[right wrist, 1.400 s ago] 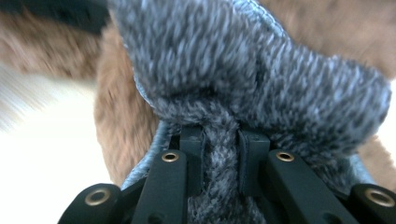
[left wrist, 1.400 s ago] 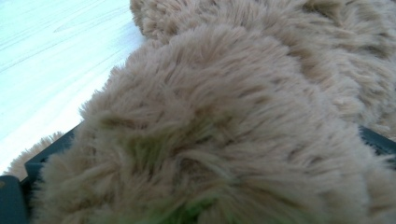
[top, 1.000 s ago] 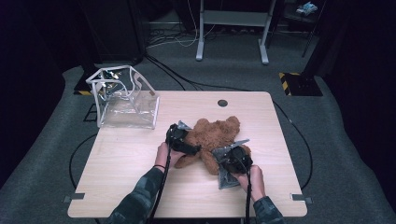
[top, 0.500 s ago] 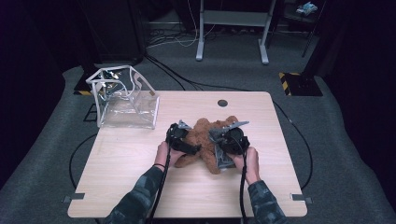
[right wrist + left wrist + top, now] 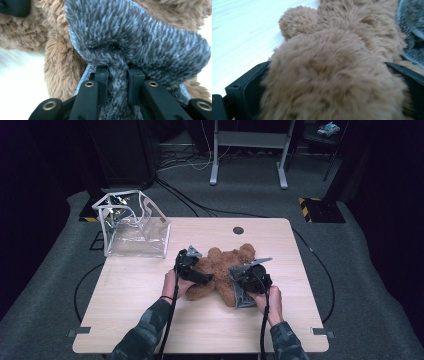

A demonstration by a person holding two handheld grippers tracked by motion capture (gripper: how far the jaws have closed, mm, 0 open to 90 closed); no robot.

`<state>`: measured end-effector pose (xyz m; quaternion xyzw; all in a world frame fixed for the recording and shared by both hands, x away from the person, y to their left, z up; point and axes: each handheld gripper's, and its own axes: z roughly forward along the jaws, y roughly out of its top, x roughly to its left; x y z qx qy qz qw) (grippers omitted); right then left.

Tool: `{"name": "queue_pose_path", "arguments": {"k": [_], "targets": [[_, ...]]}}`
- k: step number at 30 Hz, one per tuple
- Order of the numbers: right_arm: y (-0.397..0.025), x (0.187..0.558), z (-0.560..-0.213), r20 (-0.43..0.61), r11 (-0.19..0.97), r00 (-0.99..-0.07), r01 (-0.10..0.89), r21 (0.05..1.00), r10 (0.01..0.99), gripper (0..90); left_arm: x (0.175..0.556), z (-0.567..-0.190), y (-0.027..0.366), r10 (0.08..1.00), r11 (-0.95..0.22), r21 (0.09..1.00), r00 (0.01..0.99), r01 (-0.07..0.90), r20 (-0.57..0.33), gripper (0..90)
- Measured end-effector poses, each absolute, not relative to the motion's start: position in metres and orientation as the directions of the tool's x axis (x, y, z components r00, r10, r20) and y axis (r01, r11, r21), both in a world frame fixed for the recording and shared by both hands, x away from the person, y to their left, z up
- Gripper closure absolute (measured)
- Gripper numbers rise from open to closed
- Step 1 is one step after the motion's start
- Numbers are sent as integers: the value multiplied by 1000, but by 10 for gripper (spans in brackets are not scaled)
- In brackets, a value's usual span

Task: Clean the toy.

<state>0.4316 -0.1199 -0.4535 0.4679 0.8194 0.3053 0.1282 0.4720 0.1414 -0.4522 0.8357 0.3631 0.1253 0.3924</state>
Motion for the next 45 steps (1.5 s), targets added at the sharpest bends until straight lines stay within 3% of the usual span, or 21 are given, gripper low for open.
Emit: {"name": "queue_pose_path", "arguments": {"k": [9, 15, 21, 36, 40, 45], "targets": [[-117, 431, -433, 83, 347, -522, 669, 658, 849, 741, 467, -438, 158, 737, -374, 787, 673, 490, -69, 35], [-78, 427, -413, 75, 396, -605, 604, 691, 793, 739, 483, -459, 160, 742, -335, 744, 649, 579, -171, 40], [-54, 435, -443, 64, 445, -621, 626, 640, 782, 744, 490, -465, 161, 751, -330, 712, 629, 620, -200, 43], [-93, 400, -492, 110, 445, -585, 713, 542, 803, 751, 492, -468, 159, 758, -333, 706, 623, 626, -195, 43], [-98, 397, -482, 100, 449, -592, 701, 555, 800, 749, 491, -468, 159, 757, -333, 707, 624, 625, -195, 43], [-85, 404, -435, 81, 423, -617, 624, 657, 783, 745, 491, -467, 157, 758, -344, 709, 628, 615, -178, 42]]}}
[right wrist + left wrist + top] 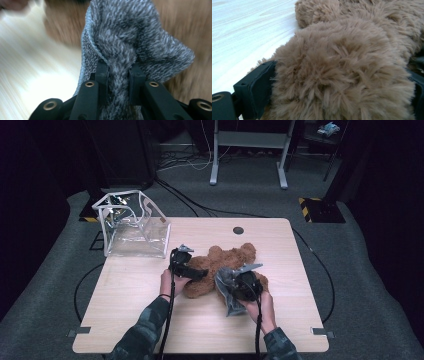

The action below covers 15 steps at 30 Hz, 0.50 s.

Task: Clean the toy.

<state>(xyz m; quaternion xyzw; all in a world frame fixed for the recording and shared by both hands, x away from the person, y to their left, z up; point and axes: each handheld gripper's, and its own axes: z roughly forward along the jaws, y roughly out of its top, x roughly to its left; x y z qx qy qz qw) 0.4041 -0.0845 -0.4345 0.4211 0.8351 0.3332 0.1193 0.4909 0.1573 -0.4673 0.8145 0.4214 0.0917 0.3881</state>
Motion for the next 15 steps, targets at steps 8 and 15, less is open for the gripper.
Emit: {"name": "queue_pose_path", "arguments": {"k": [8, 15], "targets": [[-52, 432, -448, 69, 447, -619, 635, 630, 782, 748, 490, -468, 156, 758, -363, 705, 633, 610, -157, 43], [-62, 405, -478, 65, 478, -623, 659, 580, 780, 753, 489, -469, 157, 753, -367, 710, 640, 601, -153, 42]]}}
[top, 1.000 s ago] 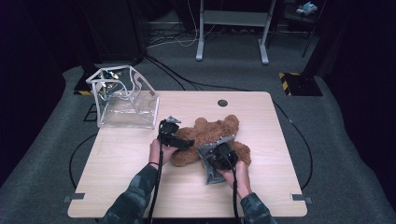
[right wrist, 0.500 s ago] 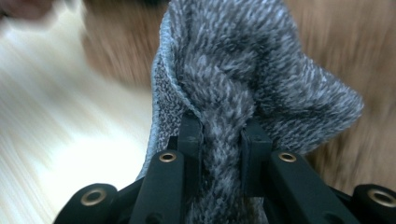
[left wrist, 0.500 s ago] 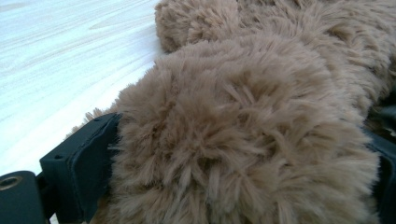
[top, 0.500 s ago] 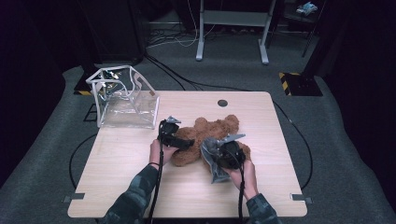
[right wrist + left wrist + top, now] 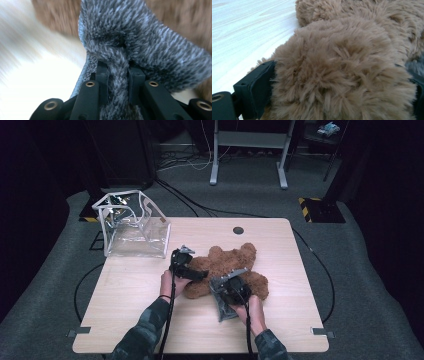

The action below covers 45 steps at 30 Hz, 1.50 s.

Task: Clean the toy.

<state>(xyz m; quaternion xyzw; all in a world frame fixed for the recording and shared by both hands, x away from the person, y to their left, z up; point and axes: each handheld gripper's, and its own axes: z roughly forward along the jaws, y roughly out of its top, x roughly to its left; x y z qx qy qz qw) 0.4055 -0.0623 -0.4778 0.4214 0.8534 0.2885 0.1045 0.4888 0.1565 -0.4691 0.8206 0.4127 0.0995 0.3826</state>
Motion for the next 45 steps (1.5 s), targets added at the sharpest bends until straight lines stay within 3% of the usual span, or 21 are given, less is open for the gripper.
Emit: {"name": "queue_pose_path", "arguments": {"k": [5, 9, 15, 19, 25, 30, 41, 45], "targets": [[-79, 389, -495, 87, 477, -609, 695, 538, 788, 754, 489, -470, 155, 763, -336, 719, 623, 608, -170, 42], [-85, 383, -489, 77, 493, -619, 689, 532, 781, 750, 490, -469, 156, 758, -357, 712, 633, 605, -158, 42], [-84, 391, -456, 57, 464, -622, 638, 615, 781, 745, 490, -470, 156, 758, -355, 712, 632, 605, -160, 42], [-69, 416, -434, 54, 414, -604, 606, 680, 795, 739, 490, -470, 157, 756, -354, 711, 633, 607, -165, 42], [-55, 438, -458, 74, 425, -599, 645, 635, 798, 754, 490, -471, 155, 762, -365, 705, 630, 608, -148, 43], [-51, 420, -476, 46, 480, -624, 644, 596, 780, 759, 489, -471, 155, 758, -376, 702, 637, 605, -143, 42], [-83, 395, -499, 137, 448, -611, 697, 560, 779, 761, 493, -473, 157, 759, -350, 706, 628, 616, -172, 40], [-80, 388, -497, 103, 488, -632, 682, 545, 768, 759, 494, -473, 158, 760, -344, 707, 625, 618, -176, 39]]}}
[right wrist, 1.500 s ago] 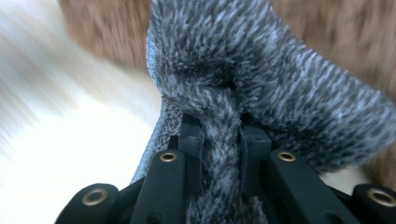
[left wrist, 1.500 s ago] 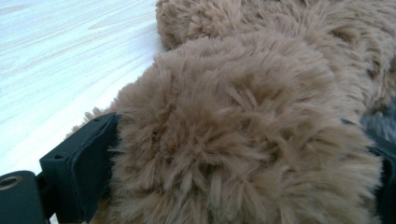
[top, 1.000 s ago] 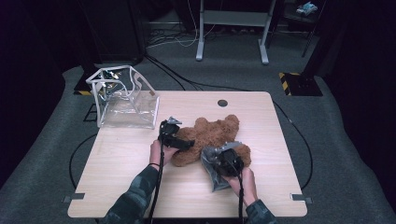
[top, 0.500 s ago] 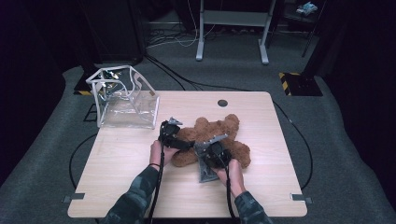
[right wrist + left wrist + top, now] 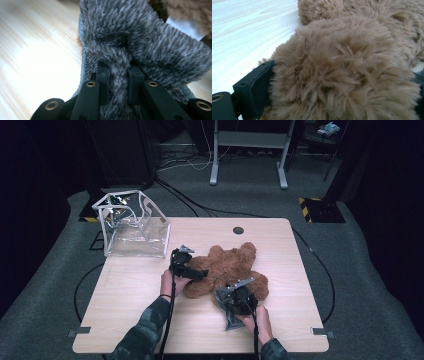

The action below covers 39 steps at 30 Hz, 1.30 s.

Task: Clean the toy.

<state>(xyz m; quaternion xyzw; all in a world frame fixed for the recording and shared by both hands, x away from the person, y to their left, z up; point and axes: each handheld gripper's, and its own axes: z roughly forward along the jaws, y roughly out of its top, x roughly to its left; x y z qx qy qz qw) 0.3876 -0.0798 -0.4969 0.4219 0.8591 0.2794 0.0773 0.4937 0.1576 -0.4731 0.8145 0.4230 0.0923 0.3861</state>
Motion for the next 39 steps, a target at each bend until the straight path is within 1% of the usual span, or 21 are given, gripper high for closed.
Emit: {"name": "queue_pose_path", "arguments": {"k": [2, 4, 6, 8, 10, 14, 20, 21, 22, 23, 24, 30, 33, 35, 39], "targets": [[-80, 386, -495, 107, 497, -641, 679, 540, 760, 757, 494, -473, 158, 757, -347, 706, 629, 617, -178, 39], [-84, 384, -491, 135, 473, -628, 694, 543, 767, 752, 494, -472, 158, 756, -344, 705, 628, 621, -185, 39], [-94, 383, -484, 134, 454, -625, 681, 574, 769, 750, 493, -471, 157, 756, -346, 708, 630, 615, -177, 36], [-100, 383, -480, 133, 447, -622, 678, 583, 771, 749, 493, -470, 157, 754, -352, 710, 634, 610, -171, 33], [-119, 382, -467, 131, 401, -591, 677, 617, 796, 748, 490, -465, 155, 751, -358, 715, 640, 601, -162, 12], [-146, 382, -455, 140, 330, -534, 685, 649, 834, 746, 486, -459, 153, 753, -354, 728, 641, 587, -150, 0], [-183, 382, -443, 115, 277, -471, 680, 679, 874, 743, 477, -447, 149, 752, -370, 745, 650, 556, -111, 0], [-183, 382, -443, 115, 277, -471, 680, 679, 874, 743, 477, -447, 149, 752, -370, 745, 650, 556, -111, 0], [-191, 382, -441, 114, 257, -445, 687, 680, 888, 743, 475, -444, 149, 752, -376, 745, 651, 552, -104, 0], [-195, 382, -440, 123, 239, -430, 692, 681, 894, 742, 472, -439, 149, 752, -385, 748, 654, 540, -85, 0], [-198, 383, -440, 112, 242, -426, 689, 683, 898, 742, 470, -436, 148, 757, -383, 752, 648, 536, -76, 0], [-218, 384, -442, 130, 191, -374, 706, 682, 918, 742, 460, -417, 146, 765, -395, 723, 638, 567, -82, 0], [-227, 384, -443, 147, 160, -348, 713, 682, 926, 742, 454, -410, 143, 764, -387, 726, 638, 568, -92, 0], [-232, 384, -444, 152, 149, -338, 715, 683, 929, 742, 444, -402, 133, 756, -396, 726, 648, 563, -91, 0], [-236, 382, -445, 155, 141, -329, 720, 680, 932, 742, 431, -400, 122, 742, -397, 733, 663, 552, -98, 0]]}}
